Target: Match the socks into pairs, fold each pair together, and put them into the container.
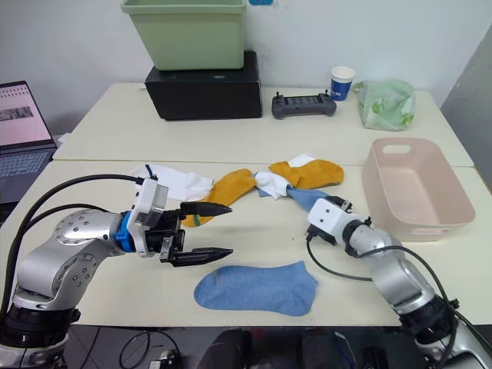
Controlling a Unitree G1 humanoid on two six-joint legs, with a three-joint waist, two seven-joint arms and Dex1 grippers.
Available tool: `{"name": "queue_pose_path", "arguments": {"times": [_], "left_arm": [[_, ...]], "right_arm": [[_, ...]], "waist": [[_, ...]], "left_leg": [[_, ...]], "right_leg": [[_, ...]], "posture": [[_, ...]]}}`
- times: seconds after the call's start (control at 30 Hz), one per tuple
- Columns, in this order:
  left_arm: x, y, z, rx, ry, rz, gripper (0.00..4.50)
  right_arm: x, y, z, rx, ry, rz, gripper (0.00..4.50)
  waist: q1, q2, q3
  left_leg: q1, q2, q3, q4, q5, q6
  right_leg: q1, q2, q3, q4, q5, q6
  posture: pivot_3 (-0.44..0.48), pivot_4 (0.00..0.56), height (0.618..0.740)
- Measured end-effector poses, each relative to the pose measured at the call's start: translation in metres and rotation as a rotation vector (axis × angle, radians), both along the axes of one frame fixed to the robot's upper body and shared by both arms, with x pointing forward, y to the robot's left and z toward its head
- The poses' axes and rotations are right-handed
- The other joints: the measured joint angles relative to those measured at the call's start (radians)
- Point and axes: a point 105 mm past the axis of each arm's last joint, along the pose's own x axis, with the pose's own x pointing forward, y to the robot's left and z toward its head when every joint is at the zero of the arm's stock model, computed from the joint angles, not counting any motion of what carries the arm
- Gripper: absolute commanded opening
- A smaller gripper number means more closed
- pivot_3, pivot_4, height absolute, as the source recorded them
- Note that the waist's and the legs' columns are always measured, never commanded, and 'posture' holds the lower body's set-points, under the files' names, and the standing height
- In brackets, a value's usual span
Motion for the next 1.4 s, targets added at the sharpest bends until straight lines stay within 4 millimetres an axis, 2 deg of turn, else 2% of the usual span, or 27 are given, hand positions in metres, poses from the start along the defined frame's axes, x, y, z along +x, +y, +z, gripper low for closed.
{"name": "queue_pose_path", "arguments": {"times": [0.23, 0.33, 0.43, 0.7, 0.83, 0.9, 1.07, 1.23, 1.4], "left_arm": [[0.005, -0.001, 0.002, 0.001, -0.022, 0.032, 4.50], [0.010, 0.001, 0.003, -0.002, -0.029, 0.053, 4.50], [0.017, 0.002, 0.006, -0.011, -0.046, 0.078, 4.50], [0.028, 0.000, 0.013, -0.050, -0.083, 0.101, 4.50], [0.033, 0.000, 0.015, -0.063, -0.098, 0.122, 4.50], [0.034, 0.000, 0.015, -0.064, -0.101, 0.125, 4.50], [0.037, 0.001, 0.014, -0.068, -0.101, 0.142, 4.50], [0.041, 0.003, 0.013, -0.071, -0.095, 0.158, 4.50], [0.041, 0.004, 0.014, -0.069, -0.096, 0.160, 4.50]], "right_arm": [[0.002, -0.001, 0.002, -0.043, 0.014, 0.050, 0.02], [0.000, -0.002, 0.012, -0.065, 0.002, 0.088, 0.02], [0.006, -0.001, 0.034, -0.054, -0.040, 0.107, 0.02], [0.039, 0.013, 0.122, -0.053, -0.238, 0.150, 0.02], [0.047, 0.020, 0.164, -0.040, -0.353, 0.154, 0.02], [0.048, 0.020, 0.176, -0.045, -0.396, 0.150, 0.02], [0.050, 0.022, 0.181, -0.067, -0.434, 0.156, 0.02], [0.047, 0.034, 0.185, -0.056, -0.458, 0.183, 0.02], [0.033, 0.074, 0.182, 0.007, -0.461, 0.289, 0.02]], "waist": [[0.001, 0.000, 0.000], [0.001, 0.000, 0.000], [-0.002, 0.000, 0.000], [0.000, 0.000, 0.000], [-0.001, 0.000, 0.000], [-0.001, 0.000, 0.000], [0.000, 0.000, 0.000], [-0.003, 0.000, 0.000], [-0.008, 0.000, 0.000]], "left_leg": [[0.000, 0.000, 0.000, 0.000, 0.000, 0.000], [0.000, 0.000, 0.000, 0.000, 0.000, 0.000], [0.000, 0.000, 0.000, 0.000, 0.000, 0.000], [0.000, 0.000, 0.000, 0.000, 0.000, 0.000], [0.000, 0.000, 0.000, 0.000, 0.000, 0.000], [-0.001, 0.000, 0.000, 0.000, 0.000, 0.000], [-0.001, 0.000, 0.000, 0.000, 0.000, 0.000], [-0.001, 0.000, 0.000, 0.000, 0.000, 0.000], [-0.001, 0.000, 0.000, 0.000, 0.000, 0.000]], "right_leg": [[0.000, 0.000, 0.000, 0.000, 0.000, 0.000], [0.000, 0.000, 0.000, 0.000, 0.000, 0.000], [0.000, 0.000, 0.000, 0.001, 0.000, 0.000], [0.000, 0.000, 0.000, 0.000, 0.000, 0.000], [-0.001, 0.000, -0.001, 0.000, 0.000, 0.000], [-0.001, 0.000, -0.001, 0.000, 0.000, 0.000], [-0.001, -0.001, 0.000, 0.000, 0.000, 0.000], [-0.002, -0.001, -0.001, 0.001, 0.000, 0.000], [-0.002, -0.001, -0.001, 0.001, 0.000, 0.000]], "posture": [[0.000, 0.150, 0.720], [0.000, 0.150, 0.720], [0.000, 0.150, 0.720], [0.000, 0.150, 0.720], [0.000, 0.150, 0.720], [0.000, 0.150, 0.720], [0.000, 0.150, 0.720], [0.000, 0.150, 0.720], [0.000, 0.150, 0.720]]}}
